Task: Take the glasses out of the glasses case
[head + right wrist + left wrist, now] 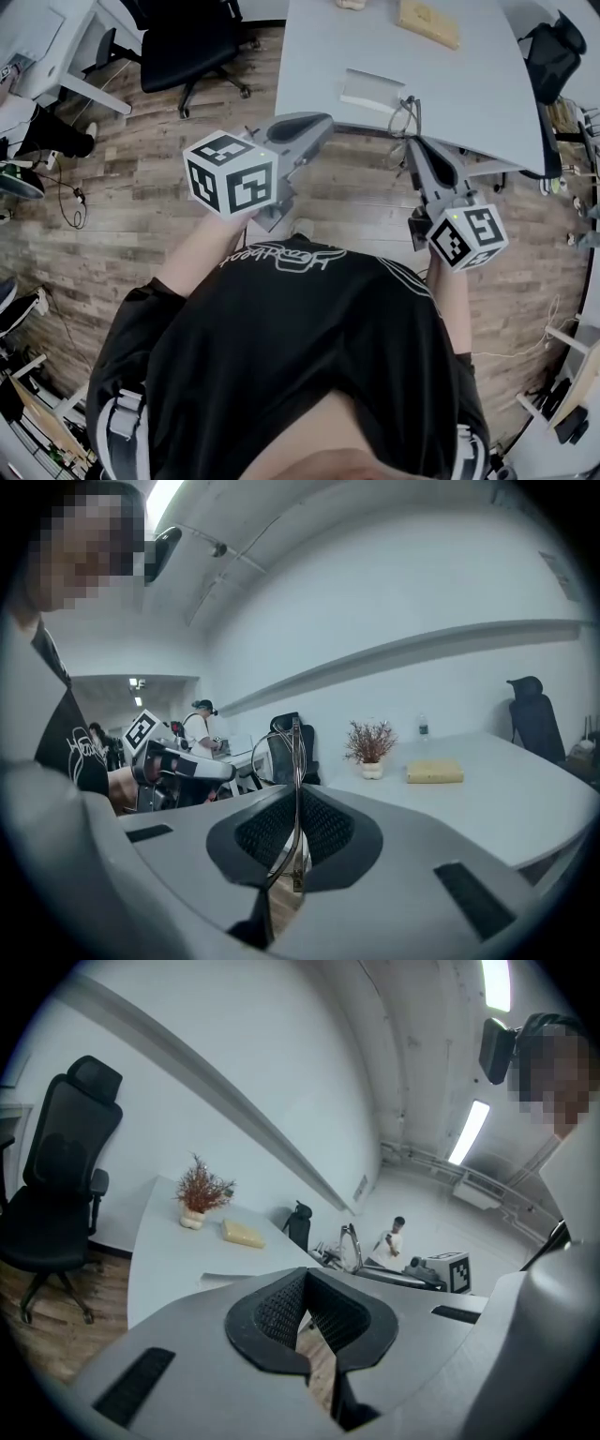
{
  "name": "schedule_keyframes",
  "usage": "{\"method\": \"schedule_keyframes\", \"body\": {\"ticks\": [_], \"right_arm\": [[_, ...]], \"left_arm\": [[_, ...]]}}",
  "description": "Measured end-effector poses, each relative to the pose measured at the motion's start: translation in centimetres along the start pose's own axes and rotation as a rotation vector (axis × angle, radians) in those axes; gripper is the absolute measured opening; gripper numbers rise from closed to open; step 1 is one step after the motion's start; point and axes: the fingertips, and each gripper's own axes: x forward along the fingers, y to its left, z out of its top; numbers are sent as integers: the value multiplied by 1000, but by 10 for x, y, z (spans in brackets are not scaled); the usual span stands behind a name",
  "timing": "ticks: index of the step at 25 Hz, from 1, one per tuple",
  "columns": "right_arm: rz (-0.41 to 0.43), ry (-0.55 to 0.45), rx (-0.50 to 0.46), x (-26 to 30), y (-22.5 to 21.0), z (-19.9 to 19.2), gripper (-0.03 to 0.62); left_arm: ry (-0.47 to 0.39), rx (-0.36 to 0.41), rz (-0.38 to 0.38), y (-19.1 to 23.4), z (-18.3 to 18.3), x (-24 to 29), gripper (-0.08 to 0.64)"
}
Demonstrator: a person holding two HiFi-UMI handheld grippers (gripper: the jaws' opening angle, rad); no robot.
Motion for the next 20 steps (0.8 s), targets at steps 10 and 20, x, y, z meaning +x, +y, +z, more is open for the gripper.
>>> {"method": "schedule_keyframes", "body": {"ticks": [10,20], "right_arm": [[-5,-49,83,-80,16,-21,18],[-33,-59,74,-113,21,-32,18]], "left_arm": [[20,38,-27,-77,-37,-5,6],[48,42,-41,-105,-60,-5,6]]}}
